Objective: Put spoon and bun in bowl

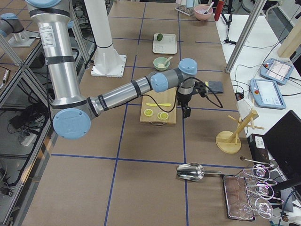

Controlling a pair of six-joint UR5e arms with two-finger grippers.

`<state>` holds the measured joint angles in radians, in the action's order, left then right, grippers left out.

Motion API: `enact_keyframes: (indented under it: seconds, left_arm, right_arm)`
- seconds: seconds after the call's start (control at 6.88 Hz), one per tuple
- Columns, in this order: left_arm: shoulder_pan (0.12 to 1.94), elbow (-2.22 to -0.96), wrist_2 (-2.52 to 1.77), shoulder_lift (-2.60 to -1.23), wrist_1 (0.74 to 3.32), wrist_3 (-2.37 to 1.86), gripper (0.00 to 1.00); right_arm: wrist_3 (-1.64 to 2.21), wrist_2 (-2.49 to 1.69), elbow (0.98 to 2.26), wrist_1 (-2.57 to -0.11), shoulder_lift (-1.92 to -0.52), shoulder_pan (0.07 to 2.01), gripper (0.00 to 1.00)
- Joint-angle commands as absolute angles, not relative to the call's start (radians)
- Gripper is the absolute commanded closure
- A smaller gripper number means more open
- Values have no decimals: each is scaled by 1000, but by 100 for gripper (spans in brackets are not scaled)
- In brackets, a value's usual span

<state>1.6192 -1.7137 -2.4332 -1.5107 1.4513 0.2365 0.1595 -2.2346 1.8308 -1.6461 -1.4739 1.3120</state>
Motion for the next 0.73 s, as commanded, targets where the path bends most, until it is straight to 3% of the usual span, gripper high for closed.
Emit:
enact_keyframes:
  seconds: [0.0,0.58]
  left_arm:
    - [1618,-1717,-2433,-1511,1451,236,0]
    - [1618,-1720,-2355,-1517,1454,239,0]
  right_arm:
    - [149,-2255,1838,-1644,-1644,1458,0]
    - [149,-2335,1845,-1644,-1709,1508,0]
